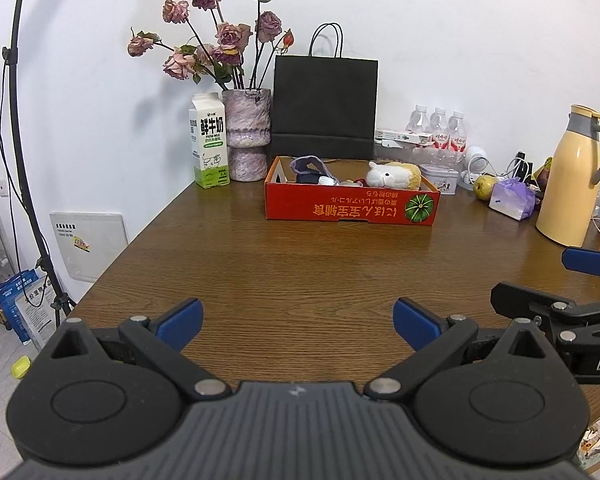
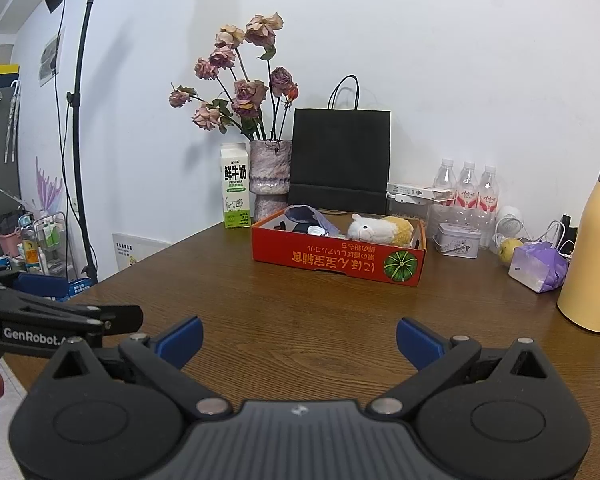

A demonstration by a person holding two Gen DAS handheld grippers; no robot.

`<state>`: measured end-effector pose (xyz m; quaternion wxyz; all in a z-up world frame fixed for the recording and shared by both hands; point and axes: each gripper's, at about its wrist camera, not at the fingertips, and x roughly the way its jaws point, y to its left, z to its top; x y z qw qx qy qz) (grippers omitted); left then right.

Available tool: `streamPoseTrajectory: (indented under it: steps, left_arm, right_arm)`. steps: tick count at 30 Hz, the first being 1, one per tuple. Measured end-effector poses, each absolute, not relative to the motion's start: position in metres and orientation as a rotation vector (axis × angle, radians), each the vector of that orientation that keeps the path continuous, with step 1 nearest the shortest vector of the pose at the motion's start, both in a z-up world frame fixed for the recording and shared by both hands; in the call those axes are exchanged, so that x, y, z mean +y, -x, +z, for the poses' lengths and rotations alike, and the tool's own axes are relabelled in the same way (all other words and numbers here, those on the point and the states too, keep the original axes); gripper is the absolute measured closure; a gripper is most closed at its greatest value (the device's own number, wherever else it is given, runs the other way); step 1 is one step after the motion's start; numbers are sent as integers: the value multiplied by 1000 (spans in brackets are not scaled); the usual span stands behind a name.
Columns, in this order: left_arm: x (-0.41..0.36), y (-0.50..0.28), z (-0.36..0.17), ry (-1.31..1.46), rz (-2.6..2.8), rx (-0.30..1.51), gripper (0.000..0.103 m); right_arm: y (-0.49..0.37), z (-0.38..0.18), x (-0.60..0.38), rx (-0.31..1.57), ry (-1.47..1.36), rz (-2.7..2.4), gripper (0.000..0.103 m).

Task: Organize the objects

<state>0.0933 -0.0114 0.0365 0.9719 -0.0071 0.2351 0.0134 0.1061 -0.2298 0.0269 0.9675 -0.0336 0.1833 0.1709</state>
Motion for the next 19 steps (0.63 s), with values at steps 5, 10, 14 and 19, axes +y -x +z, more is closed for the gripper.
streamPoseTrajectory:
  steps: [5, 10, 14, 19]
  left_arm:
    - [-11, -92, 36, 18, 19, 476, 0]
    - [-11, -92, 35, 26, 9, 479, 0]
    - [-10, -93, 34, 29, 2, 479, 0]
    - [-10, -94, 33, 34, -18, 496, 0]
  right_arm:
    - [-106, 26, -230, 370, 68, 346, 0]
    - [-105, 27, -230, 374, 70, 345, 0]
    - [-105, 28, -230, 375, 71, 344, 0]
    - [-105, 27, -229, 375, 71, 345, 0]
